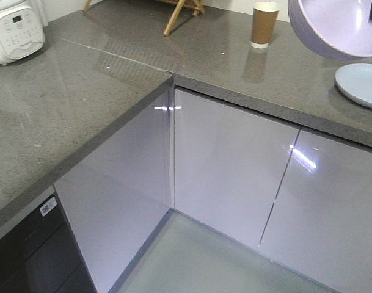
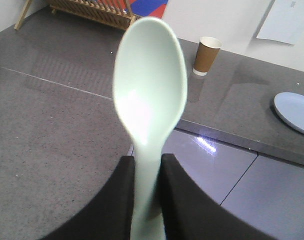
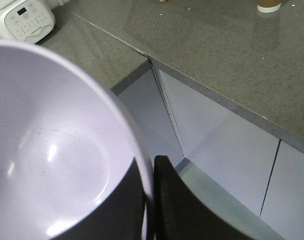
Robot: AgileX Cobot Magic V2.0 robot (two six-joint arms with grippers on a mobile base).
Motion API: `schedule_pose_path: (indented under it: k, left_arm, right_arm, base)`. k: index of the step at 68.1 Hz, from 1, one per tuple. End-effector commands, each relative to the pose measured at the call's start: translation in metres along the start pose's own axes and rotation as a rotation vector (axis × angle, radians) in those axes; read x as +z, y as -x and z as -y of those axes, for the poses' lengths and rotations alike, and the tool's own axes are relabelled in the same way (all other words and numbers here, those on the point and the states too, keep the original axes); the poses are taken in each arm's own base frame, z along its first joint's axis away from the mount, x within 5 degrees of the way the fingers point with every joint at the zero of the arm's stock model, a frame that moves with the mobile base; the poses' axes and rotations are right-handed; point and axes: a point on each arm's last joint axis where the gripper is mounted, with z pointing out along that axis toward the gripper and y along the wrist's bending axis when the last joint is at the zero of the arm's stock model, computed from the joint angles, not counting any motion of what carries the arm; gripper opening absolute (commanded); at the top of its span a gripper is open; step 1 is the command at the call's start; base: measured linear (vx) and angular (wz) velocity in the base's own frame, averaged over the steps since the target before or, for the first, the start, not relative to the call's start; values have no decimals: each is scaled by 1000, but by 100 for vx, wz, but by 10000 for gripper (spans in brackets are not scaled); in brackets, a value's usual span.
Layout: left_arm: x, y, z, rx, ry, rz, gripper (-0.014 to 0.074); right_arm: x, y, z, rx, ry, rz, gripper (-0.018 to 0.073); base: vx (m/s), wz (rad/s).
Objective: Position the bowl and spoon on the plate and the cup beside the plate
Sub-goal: 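Drive the base toward the counter with the pale blue plate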
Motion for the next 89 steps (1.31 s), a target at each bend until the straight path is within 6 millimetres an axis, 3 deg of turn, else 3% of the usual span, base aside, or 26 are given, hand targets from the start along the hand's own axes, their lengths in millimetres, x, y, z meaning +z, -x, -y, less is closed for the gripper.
schedule_pose_path:
  k: [1, 89]
  left_arm:
    - [-15, 11, 9, 5, -20, 108, -7]
    - [-15, 11, 9, 5, -20, 108, -7]
  right_arm:
    - [-19, 10, -11, -20, 13, 111, -10]
    - [-19, 10, -11, -20, 13, 111, -10]
  base:
    - [-3, -21]
    - [-1, -21]
